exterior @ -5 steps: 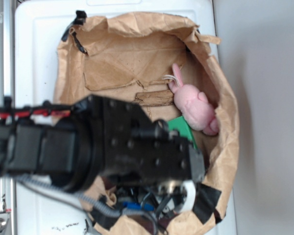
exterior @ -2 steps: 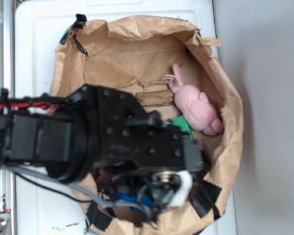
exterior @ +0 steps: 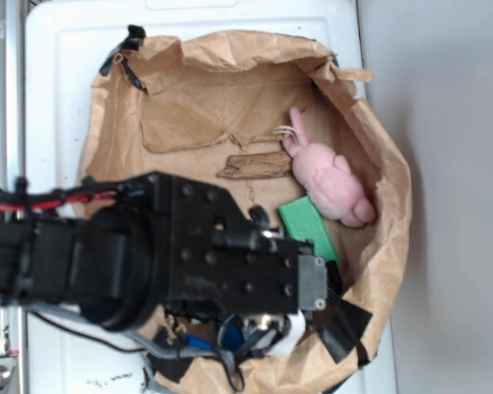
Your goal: Grab the blue block.
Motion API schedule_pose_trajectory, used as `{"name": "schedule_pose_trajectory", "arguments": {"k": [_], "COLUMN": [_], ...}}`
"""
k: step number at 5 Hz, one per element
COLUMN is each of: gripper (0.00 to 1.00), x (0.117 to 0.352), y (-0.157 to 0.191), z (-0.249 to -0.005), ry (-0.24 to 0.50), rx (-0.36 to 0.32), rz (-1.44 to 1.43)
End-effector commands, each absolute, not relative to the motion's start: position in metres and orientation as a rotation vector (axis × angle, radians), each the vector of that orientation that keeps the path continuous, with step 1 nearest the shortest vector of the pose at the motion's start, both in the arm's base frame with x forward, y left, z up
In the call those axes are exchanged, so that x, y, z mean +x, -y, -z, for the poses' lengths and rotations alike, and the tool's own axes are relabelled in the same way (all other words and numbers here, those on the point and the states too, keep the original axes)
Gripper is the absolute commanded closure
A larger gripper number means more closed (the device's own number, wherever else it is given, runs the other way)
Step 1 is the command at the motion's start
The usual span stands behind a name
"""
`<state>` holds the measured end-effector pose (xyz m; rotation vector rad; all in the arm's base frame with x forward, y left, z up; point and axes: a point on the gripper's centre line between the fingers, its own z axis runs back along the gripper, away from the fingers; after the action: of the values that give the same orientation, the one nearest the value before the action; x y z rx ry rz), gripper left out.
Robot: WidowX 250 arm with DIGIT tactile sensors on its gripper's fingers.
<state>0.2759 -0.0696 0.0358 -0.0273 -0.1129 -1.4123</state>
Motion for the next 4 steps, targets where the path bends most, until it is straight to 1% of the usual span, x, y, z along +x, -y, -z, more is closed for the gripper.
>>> {"name": "schedule_pose_trajectory", "arguments": {"k": [1,2,3,4], "gripper": [1.0,1.0,0.0,0.0], "x": [0.2735,0.2752,0.275,0.2751], "y": [0.0727,0.0733,0.0714,0.0712], "z": [-0.0463,-0.046,-0.0508,-0.0486], "ry": [0.129,0.118,0.121,0.127], "rx": [-0.061,-0.087,-0.135,-0.139], "rz": [1.427,1.427,1.415,1.419]}}
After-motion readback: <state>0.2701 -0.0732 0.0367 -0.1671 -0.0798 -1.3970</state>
